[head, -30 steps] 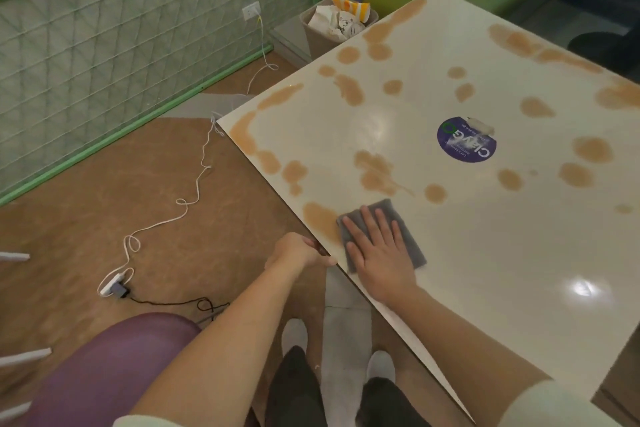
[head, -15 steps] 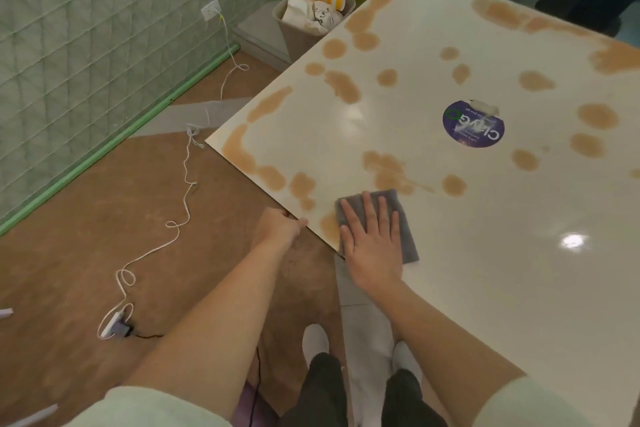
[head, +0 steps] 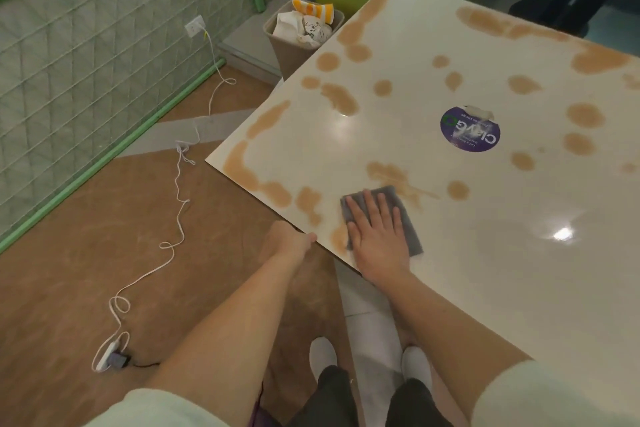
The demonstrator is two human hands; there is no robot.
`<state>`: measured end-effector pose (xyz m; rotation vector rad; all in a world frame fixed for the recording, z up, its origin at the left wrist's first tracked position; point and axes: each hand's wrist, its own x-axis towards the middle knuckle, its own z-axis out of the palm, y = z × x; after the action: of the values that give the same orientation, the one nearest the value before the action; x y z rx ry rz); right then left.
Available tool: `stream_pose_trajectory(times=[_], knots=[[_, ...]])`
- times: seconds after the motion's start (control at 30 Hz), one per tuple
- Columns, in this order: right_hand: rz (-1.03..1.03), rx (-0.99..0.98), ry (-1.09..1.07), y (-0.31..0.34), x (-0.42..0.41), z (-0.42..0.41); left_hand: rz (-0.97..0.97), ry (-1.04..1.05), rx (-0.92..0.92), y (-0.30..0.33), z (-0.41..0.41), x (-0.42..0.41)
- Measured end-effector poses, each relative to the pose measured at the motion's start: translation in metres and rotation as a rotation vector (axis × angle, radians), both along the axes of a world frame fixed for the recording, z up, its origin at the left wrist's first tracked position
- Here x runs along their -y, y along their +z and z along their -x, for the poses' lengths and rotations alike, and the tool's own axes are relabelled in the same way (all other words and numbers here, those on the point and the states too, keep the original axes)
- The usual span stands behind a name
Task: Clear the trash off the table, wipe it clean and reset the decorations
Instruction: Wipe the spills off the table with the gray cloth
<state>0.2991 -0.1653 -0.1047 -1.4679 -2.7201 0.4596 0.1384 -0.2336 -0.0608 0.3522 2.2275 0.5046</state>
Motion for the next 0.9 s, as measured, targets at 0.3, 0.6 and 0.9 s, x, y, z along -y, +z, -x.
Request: stream_pose_trajectory(times=[0.3,0.6,0.9], knots=[[0.011,-0.008,-0.082,0.004,0.034,-0.004,0.031,-0.008,0.019,0.000,0.003,-0.005],[-0.004,-0.012,-0.085,0.003,-0.011,-0.056,0.048,-0.009,0.005,-0.003,0.001,-0.006],[0.045,-0.054,0.227,0.003,-0.030,-0.020,0.195,-0.005,0.027,0.001,0.007,-0.016]])
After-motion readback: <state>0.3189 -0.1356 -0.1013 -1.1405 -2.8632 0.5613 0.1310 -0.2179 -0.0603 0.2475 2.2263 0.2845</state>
